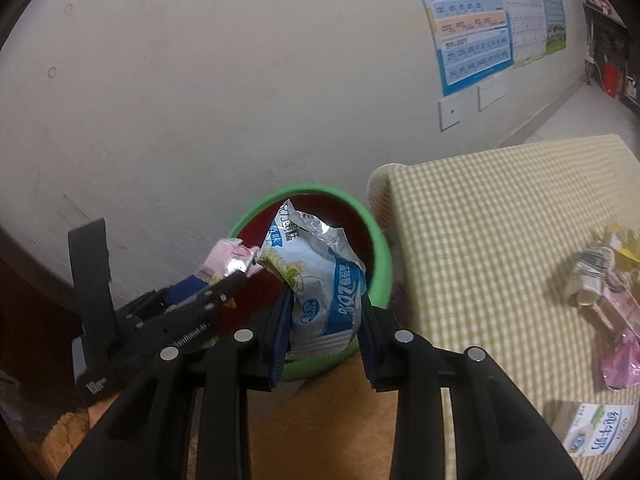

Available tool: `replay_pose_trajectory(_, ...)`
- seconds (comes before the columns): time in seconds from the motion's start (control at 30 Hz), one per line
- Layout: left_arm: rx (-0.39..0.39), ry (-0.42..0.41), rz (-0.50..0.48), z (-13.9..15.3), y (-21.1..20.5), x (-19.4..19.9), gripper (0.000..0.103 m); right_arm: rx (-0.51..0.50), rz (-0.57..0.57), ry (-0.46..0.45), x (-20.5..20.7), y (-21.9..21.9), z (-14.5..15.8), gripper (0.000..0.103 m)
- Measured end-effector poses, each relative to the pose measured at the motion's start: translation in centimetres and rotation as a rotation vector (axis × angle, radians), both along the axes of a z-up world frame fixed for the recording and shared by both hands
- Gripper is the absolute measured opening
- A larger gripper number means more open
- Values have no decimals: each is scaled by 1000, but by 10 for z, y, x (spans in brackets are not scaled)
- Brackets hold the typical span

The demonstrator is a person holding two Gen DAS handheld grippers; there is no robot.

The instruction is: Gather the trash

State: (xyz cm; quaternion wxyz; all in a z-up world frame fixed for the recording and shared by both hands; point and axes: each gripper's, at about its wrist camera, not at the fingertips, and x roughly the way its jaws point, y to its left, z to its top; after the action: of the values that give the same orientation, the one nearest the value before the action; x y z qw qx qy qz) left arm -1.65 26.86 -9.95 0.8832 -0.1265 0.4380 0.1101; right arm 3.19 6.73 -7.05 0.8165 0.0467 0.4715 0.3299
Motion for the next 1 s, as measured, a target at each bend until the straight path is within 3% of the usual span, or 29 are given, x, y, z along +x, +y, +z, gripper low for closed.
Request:
replay_pose_trajectory(0.53, -1, 49, 10, -20, 8, 3, 56, 7, 36, 63, 14, 34, -16, 31)
replay_pose_trajectory(0.57, 1, 55, 12, -21, 8, 4, 57, 13, 41, 66, 14, 35, -16, 32)
replay_pose_trajectory(0.63, 2, 74, 22, -25, 9, 8, 63, 13, 53, 75, 14, 37, -16, 52)
replay_pose_trajectory(0.67, -8, 75, 26, -26, 10, 9, 69, 18, 47, 64, 14, 37, -15, 55)
replay_pose_trajectory(0.83, 3, 84, 35, -27, 9, 8, 78, 42, 20, 43, 13, 23, -7, 56)
replay_pose_trajectory(1.0, 4, 79, 25, -25, 5, 4, 78, 31, -70, -1, 10, -17, 1, 56)
